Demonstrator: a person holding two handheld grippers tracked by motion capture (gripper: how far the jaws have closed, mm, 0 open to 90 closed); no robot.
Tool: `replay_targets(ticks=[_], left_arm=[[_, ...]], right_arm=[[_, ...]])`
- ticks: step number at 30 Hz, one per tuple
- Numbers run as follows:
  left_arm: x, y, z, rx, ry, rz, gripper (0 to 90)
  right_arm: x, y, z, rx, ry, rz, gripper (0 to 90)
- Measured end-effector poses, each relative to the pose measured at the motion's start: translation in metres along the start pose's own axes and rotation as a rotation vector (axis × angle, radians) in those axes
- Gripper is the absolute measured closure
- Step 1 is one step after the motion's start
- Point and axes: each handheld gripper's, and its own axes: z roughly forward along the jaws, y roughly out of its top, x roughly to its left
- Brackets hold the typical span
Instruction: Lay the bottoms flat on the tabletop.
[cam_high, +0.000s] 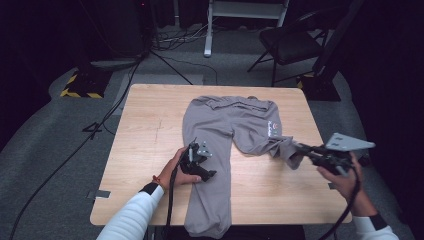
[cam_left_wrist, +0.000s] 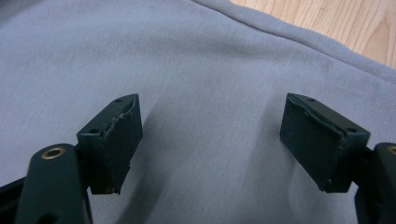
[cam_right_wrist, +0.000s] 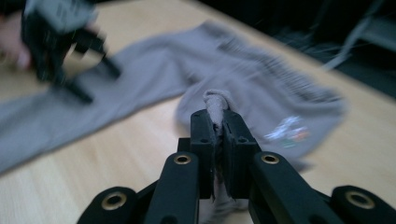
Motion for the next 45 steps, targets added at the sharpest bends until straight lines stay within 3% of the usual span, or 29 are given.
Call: replay_targets(ticks=[3,5,8,9,11,12,14,16,18,19,21,23,24,26,28,30,33,35,39,43,45], left_arm=[[-0.004,0.003,0.0,-0.002,-0.005,0.021,21.7],[-0.007,0.007,0.001,-0.008,0.002,0.036,21.7],[-0.013,0.014,0.003,-0.018,-0.009,0.055,22.0],[-0.016,0.018,0.005,-0.022,-0.021,0.064,22.0],[-0.022,0.025,0.009,-0.022,-0.023,0.095,22.0],[-0.025,0.03,0.011,-0.023,-0.028,0.11,22.0],[-0.031,0.042,0.016,-0.018,-0.035,0.151,22.1],[-0.041,0.06,0.024,-0.042,-0.056,0.178,22.3],[-0.054,0.081,0.037,-0.047,-0.075,0.218,22.6],[-0.063,0.094,0.045,-0.056,-0.071,0.265,22.4],[-0.072,0.109,0.057,-0.066,-0.064,0.309,22.4],[-0.073,0.123,0.065,-0.062,-0.075,0.291,23.1],[-0.072,0.125,0.065,-0.065,-0.085,0.285,23.5],[-0.068,0.123,0.06,-0.078,-0.093,0.27,23.2],[-0.062,0.116,0.051,-0.068,-0.082,0.267,22.3],[-0.053,0.102,0.039,-0.073,-0.064,0.24,22.0],[-0.04,0.08,0.022,-0.063,-0.047,0.205,21.9],[-0.03,0.061,0.01,-0.059,-0.027,0.167,21.6],[-0.014,0.025,-0.01,-0.046,-0.004,0.092,21.6],[-0.005,-0.001,-0.02,-0.026,0.01,0.045,21.6],[-0.002,-0.007,-0.022,-0.011,0.005,0.028,21.0]], right_arm=[[-0.018,-0.002,-0.032,0.0,-0.144,0.068,83.5],[-0.034,-0.013,-0.043,0.041,-0.256,0.126,82.2],[-0.07,-0.049,-0.045,0.152,-0.392,0.267,74.7],[-0.093,-0.079,-0.035,0.28,-0.471,0.349,63.1],[-0.097,-0.088,-0.033,0.3,-0.473,0.377,62.3],[-0.102,-0.096,-0.029,0.334,-0.504,0.382,58.6],[-0.105,-0.1,-0.025,0.363,-0.528,0.356,55.4],[-0.105,-0.096,-0.024,0.333,-0.506,0.346,55.1],[-0.099,-0.089,-0.018,0.292,-0.408,0.278,55.2],[-0.096,-0.087,-0.012,0.297,-0.371,0.252,55.1],[-0.09,-0.085,0.001,0.281,-0.226,0.196,54.9],[-0.083,-0.085,0.019,0.351,-0.136,0.123,50.7],[-0.08,-0.086,0.028,0.359,-0.092,0.094,50.6],[-0.08,-0.089,0.04,0.382,-0.07,0.075,48.9],[-0.084,-0.093,0.052,0.44,-0.086,0.035,49.2],[-0.09,-0.098,0.058,0.447,-0.055,0.04,51.0],[-0.094,-0.104,0.065,0.503,-0.087,0.036,58.2],[-0.099,-0.107,0.066,0.483,-0.091,0.068,65.4],[-0.103,-0.109,0.064,0.484,-0.114,0.05,85.0],[-0.102,-0.106,0.059,0.463,-0.11,0.031,88.5],[-0.101,-0.099,0.051,0.426,-0.112,0.027,88.6]])
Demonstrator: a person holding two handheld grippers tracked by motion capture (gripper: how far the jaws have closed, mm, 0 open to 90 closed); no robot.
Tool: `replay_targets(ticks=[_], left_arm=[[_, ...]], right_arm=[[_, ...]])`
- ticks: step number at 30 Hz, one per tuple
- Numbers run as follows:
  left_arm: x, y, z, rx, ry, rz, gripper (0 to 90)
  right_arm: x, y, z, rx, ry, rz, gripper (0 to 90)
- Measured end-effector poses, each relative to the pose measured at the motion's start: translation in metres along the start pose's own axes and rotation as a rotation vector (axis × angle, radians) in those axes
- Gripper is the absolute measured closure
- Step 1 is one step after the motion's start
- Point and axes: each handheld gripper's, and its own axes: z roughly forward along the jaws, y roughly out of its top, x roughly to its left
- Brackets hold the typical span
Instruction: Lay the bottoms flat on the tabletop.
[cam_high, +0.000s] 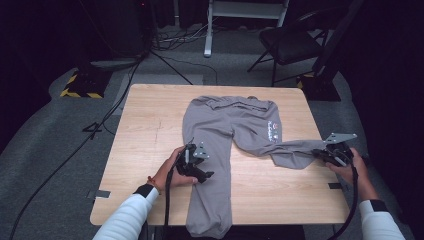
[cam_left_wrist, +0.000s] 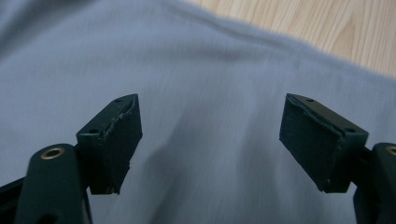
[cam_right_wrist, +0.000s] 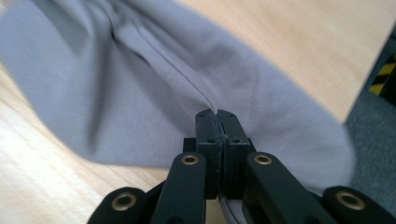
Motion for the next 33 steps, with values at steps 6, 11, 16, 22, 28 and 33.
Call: replay_targets(ticks=[6,11,16,22,28,33], left_arm=[[0.006,-0.02,-0.002,0.026,0.02,-0.027,21.9],[0.007,-0.025,-0.004,0.011,0.015,-0.058,21.9],[0.005,-0.026,-0.003,0.004,0.015,-0.06,21.9],[-0.001,-0.025,-0.002,0.0,0.011,-0.067,21.0],[-0.005,-0.024,0.0,-0.005,0.01,-0.063,19.3],[-0.016,-0.019,0.002,0.006,0.003,-0.049,19.2]], right_arm=[[0.017,0.016,-0.042,-0.113,0.077,-0.004,88.8],[0.069,0.037,-0.071,-0.122,0.235,-0.109,88.7],[0.142,0.059,-0.084,-0.09,0.37,-0.235,87.7],[0.226,0.076,-0.072,-0.05,0.579,-0.334,58.8],[0.183,0.082,-0.067,-0.174,0.349,-0.294,48.2],[0.138,0.056,-0.032,-0.107,0.284,-0.177,49.8]])
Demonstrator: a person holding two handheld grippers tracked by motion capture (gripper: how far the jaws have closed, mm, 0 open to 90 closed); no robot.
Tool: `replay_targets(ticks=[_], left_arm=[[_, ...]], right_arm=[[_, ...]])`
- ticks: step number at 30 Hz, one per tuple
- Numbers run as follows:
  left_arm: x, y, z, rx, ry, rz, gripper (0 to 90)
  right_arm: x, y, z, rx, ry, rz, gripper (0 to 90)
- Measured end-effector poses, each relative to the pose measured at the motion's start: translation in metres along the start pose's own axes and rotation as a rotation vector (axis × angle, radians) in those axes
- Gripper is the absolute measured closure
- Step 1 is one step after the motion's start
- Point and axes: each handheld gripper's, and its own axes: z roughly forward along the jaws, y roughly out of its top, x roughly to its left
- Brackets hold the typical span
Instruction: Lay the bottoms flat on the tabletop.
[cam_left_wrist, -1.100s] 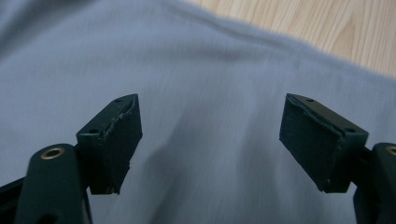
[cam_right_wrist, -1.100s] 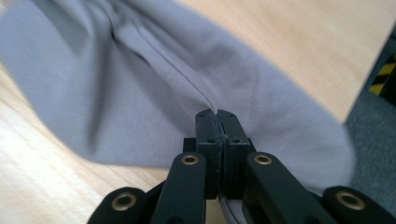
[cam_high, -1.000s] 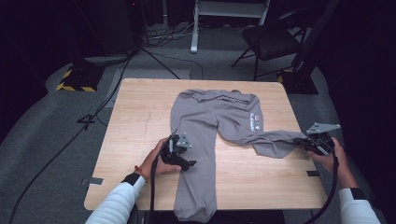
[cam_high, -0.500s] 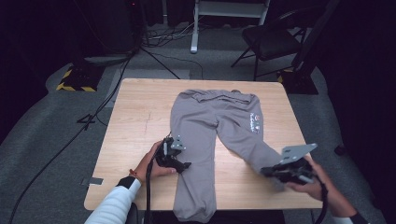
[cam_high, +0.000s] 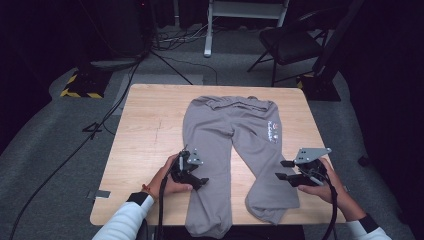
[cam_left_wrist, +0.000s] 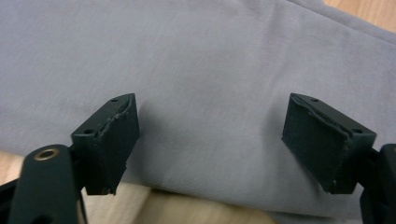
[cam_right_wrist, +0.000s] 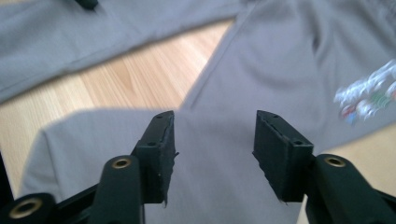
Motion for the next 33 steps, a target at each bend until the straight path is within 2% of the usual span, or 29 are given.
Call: replay_targets(ticks=[1,2,3,4,5,7,9,10,12,13,14,15,17,18,19,20,21,22,23,25,26,27,28,29,31,33], left_arm=[[-0.003,0.002,0.001,0.004,-0.004,0.011,19.1],[-0.007,0.005,0.001,0.006,0.005,0.02,19.4],[-0.011,0.009,0.002,-0.015,0.0,0.021,21.2],[-0.015,0.013,0.002,-0.043,-0.025,0.001,22.6],[-0.022,0.019,0.003,-0.061,-0.04,0.001,23.0],[-0.036,0.03,0.005,-0.073,-0.046,0.02,23.0],[-0.056,0.043,0.009,-0.076,-0.072,0.098,22.8],[-0.068,0.051,0.013,-0.08,-0.08,0.144,22.5],[-0.082,0.062,0.02,-0.059,-0.05,0.19,23.4],[-0.085,0.068,0.024,-0.058,-0.038,0.208,23.4],[-0.085,0.073,0.027,-0.059,-0.019,0.221,23.8],[-0.082,0.082,0.032,-0.058,0.023,0.222,24.2],[-0.07,0.098,0.041,-0.075,0.025,0.192,26.7],[-0.061,0.108,0.046,-0.083,0.016,0.171,26.7],[-0.05,0.121,0.055,-0.096,0.028,0.145,26.9],[-0.044,0.128,0.061,-0.087,0.047,0.154,27.3],[-0.033,0.139,0.073,-0.072,0.086,0.147,27.3],[-0.024,0.146,0.081,-0.069,0.09,0.116,28.0],[-0.018,0.15,0.088,-0.054,0.09,0.107,29.0],[-0.002,0.156,0.103,-0.003,0.171,0.095,29.5],[0.004,0.156,0.104,0.007,0.157,0.083,29.8],[0.01,0.155,0.104,0.016,0.151,0.076,29.4],[0.018,0.151,0.104,0.031,0.185,0.074,29.2],[0.023,0.148,0.103,0.03,0.191,0.052,29.2],[0.039,0.136,0.091,-0.003,0.146,-0.019,28.1],[0.054,0.121,0.075,-0.025,0.177,-0.048,27.9]], right_arm=[[0.001,-0.007,0.004,0.009,0.02,-0.014,51.1],[0.004,-0.013,0.009,0.023,0.017,-0.019,52.9],[0.006,-0.019,0.014,0.041,0.029,-0.014,55.1],[0.01,-0.024,0.019,0.065,0.046,-0.016,57.5],[0.014,-0.028,0.024,0.093,0.049,-0.03,61.0],[0.023,-0.035,0.031,0.132,0.087,-0.039,61.9],[0.03,-0.039,0.034,0.148,0.108,-0.032,61.5],[0.034,-0.041,0.033,0.137,0.13,-0.022,59.9],[0.043,-0.043,0.031,0.135,0.127,-0.024,58.5],[0.051,-0.044,0.029,0.137,0.151,-0.038,57.0],[0.057,-0.045,0.028,0.138,0.155,-0.053,55.9],[0.061,-0.045,0.026,0.133,0.153,-0.053,54.1],[0.063,-0.045,0.019,0.1,0.152,-0.063,51.0],[0.06,-0.044,0.014,0.085,0.134,-0.054,49.1],[0.055,-0.042,0.01,0.067,0.112,-0.036,47.8],[0.046,-0.04,0.005,0.037,0.095,-0.013,47.4],[0.039,-0.038,0.003,0.021,0.072,-0.004,47.1],[0.027,-0.035,0.001,0.014,0.01,0.002,46.5],[0.015,-0.033,0.0,0.005,-0.031,0.013,46.7],[-0.009,-0.028,0.002,-0.039,-0.081,0.065,51.8],[-0.026,-0.023,0.008,-0.035,-0.107,0.076,53.3],[-0.036,-0.02,0.013,-0.029,-0.116,0.084,54.1],[-0.048,-0.017,0.021,-0.026,-0.144,0.088,55.1],[-0.064,-0.014,0.033,-0.013,-0.159,0.102,55.1],[-0.085,-0.012,0.05,-0.036,-0.148,0.17,54.9],[-0.102,-0.008,0.068,-0.036,-0.17,0.2,55.8]])
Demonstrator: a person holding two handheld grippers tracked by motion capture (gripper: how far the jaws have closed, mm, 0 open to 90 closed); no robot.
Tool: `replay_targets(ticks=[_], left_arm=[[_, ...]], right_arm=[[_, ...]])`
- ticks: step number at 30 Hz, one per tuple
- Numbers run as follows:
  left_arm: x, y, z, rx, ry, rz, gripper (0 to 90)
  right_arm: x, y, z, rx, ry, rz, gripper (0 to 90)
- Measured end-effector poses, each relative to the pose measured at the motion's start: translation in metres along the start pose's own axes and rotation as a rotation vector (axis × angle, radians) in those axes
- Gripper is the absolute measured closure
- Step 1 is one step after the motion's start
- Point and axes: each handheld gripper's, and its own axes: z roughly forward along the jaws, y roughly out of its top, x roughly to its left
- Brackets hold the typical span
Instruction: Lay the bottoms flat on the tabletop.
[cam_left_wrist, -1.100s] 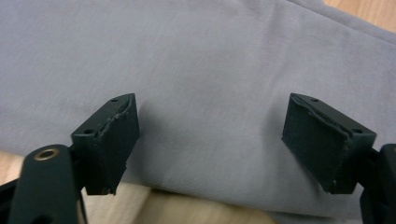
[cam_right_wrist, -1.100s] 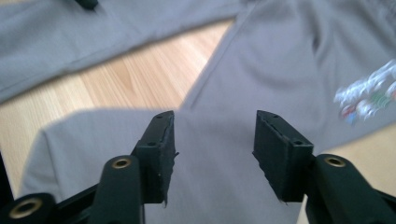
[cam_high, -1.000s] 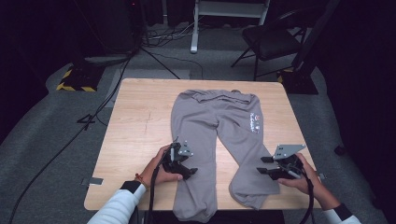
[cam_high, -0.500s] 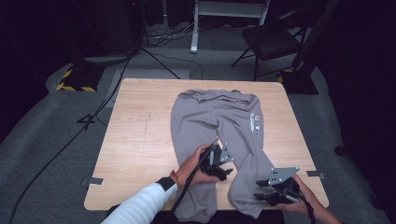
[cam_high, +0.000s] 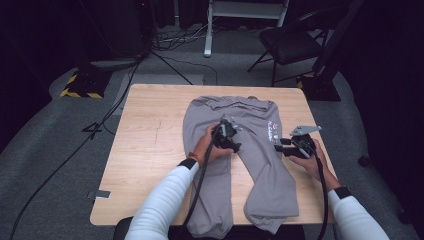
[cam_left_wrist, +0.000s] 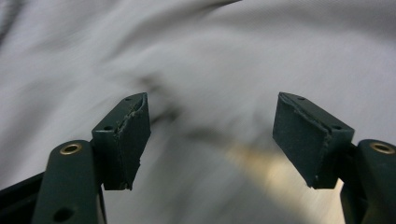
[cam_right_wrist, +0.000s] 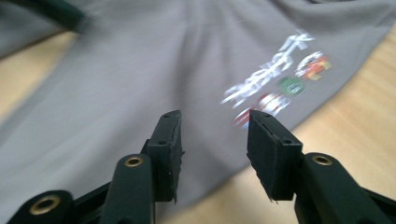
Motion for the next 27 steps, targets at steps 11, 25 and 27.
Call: replay_targets(ticks=[11,25,27], left_arm=[[0.073,-0.045,-0.003,-0.026,0.018,-0.166,31.9],[0.133,-0.021,0.011,0.103,0.301,-0.282,32.1],[0.131,-0.021,0.005,0.089,0.261,-0.308,31.1]], right_arm=[[-0.028,0.027,0.054,0.009,-0.078,0.056,63.8],[-0.07,0.071,0.088,0.149,-0.451,0.022,57.3],[-0.073,0.068,0.079,0.136,-0.456,0.043,53.0]])
